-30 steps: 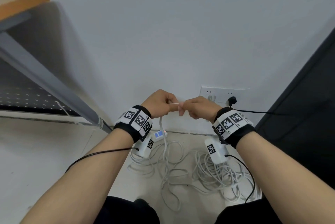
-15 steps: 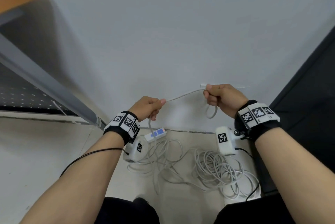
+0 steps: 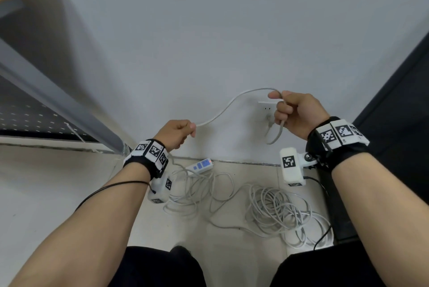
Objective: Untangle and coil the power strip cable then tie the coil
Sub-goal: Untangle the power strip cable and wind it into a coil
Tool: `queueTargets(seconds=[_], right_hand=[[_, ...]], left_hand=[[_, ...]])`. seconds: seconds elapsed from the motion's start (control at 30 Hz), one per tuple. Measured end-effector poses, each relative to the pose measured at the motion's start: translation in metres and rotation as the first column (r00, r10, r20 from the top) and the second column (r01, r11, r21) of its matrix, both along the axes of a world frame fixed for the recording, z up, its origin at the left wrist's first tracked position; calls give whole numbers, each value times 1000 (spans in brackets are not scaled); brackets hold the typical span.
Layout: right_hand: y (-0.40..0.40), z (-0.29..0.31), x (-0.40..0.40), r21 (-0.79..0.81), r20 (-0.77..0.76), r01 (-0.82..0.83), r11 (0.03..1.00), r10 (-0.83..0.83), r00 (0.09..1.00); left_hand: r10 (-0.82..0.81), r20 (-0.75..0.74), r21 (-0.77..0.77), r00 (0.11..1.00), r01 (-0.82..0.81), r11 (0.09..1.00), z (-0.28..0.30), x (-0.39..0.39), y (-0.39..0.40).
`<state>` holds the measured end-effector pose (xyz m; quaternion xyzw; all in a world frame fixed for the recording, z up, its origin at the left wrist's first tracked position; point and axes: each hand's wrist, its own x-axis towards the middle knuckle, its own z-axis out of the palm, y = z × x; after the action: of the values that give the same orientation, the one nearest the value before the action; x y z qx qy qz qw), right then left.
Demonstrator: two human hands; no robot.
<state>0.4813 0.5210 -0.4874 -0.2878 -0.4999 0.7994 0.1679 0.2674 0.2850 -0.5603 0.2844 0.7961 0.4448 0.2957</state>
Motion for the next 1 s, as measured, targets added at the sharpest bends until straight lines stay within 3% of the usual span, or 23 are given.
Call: queueTargets(seconds=[0.3,0.37,0.47,0.6,0.73,0.9,1.0], right_hand=[[-44,-8,-20,81,233,-191,978,167,958],[-51,-15,-26,165,283,-248,954,195,939],[-55,-24,-35,365,414,-390,845,228,881],[-58,-30,-37,368,446,-440,819,260,857],[-63,-32,-35,300,462,-518,801,353,813],[-69,-28,-33,142,500,-678,721,539,678],[-67,-28,-32,144,507,-723,675,577,640]], left_hand=[[-341,-165,-140,926,320,937,25,34,29],[-448,-212,-240,868,398,885,29,45,36],[-523,-216,-311,824,450,837,35,58,44],[-551,-207,-308,809,481,821,42,63,46],[-498,-222,-222,838,454,863,42,63,41],[-358,-261,-137,896,333,933,39,59,42],[-304,-267,-119,914,282,952,35,51,40]])
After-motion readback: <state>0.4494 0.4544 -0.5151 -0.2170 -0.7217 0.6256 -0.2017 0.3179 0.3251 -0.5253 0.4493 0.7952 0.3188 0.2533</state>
